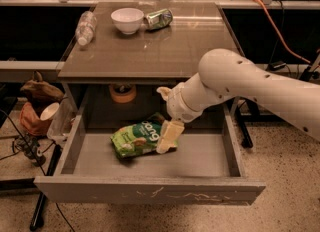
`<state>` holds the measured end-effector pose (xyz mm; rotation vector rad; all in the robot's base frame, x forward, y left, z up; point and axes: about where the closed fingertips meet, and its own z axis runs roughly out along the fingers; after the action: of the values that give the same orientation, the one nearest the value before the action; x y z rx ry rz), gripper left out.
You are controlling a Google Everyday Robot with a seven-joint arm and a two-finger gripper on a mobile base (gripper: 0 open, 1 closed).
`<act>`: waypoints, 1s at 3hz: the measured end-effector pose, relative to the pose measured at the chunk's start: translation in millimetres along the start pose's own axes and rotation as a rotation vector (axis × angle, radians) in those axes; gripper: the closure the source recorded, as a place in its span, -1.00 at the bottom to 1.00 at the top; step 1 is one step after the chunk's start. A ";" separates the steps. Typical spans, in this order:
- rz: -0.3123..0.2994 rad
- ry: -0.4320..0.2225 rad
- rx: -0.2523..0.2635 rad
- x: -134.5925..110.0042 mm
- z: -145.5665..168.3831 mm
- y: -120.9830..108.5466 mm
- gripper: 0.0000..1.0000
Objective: Pick green rice chip bag from top drawer and place on counter
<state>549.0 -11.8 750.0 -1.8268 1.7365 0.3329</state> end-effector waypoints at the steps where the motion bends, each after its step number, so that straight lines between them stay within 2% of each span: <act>1: -0.025 -0.011 -0.011 -6.8 17.8 -2.7 -1.00; 2: -0.040 -0.016 -0.018 -10.6 27.6 -4.2 -1.00; 3: -0.089 -0.022 -0.051 -3.2 79.0 -7.9 -1.00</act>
Offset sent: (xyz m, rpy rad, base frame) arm 0.0139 0.0318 -0.0202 0.0086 -0.0140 0.0586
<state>573.2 35.5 690.9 -1.9227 1.6404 0.3631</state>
